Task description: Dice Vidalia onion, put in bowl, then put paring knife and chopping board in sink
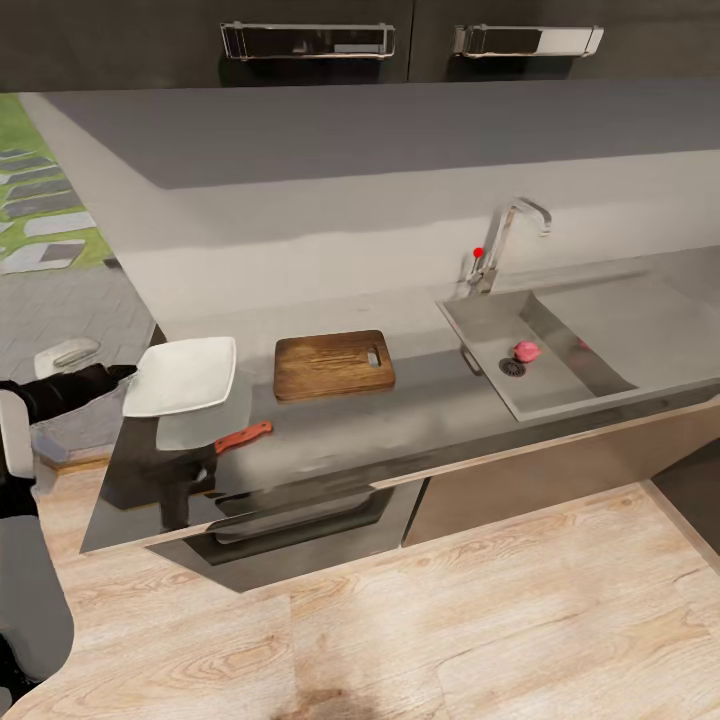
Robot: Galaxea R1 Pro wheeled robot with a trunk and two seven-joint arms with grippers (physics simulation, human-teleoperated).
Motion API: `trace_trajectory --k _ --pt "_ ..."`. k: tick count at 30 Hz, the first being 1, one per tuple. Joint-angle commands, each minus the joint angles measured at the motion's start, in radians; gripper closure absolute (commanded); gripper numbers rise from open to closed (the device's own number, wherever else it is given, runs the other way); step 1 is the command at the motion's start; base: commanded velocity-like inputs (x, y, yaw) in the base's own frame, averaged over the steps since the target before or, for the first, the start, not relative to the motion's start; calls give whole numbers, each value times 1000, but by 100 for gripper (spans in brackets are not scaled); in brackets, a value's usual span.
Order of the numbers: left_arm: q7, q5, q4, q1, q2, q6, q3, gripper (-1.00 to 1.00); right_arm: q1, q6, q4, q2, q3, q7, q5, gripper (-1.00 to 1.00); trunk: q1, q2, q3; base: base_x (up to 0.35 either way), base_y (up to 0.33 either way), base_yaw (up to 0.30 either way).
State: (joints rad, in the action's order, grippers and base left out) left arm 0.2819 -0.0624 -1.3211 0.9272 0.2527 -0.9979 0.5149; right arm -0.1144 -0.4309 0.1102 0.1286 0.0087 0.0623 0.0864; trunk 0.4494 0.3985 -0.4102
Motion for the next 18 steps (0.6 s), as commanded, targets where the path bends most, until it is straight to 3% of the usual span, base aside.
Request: trace_trajectory --k 1,6,13,18 --pt "-2 -6 -36 1 0 -7 0 -100 -1 0 2 0 0 7 9 -100 1 2 -1 0 0 0" --pt "-2 -6 -104 1 0 -10 -3 -100 -1 0 2 0 0 6 9 -100 1 2 -1 0 0 0" --pt "-3 -5 -114 0 -2 -9 -4 -100 -1 0 2 0 0 6 9 -100 1 2 -1 -7 0 0" --pt "-3 7 -110 0 -5 -8 -4 -100 -1 0 2 -1 0 7 10 -100 1 2 -1 -258 0 0"
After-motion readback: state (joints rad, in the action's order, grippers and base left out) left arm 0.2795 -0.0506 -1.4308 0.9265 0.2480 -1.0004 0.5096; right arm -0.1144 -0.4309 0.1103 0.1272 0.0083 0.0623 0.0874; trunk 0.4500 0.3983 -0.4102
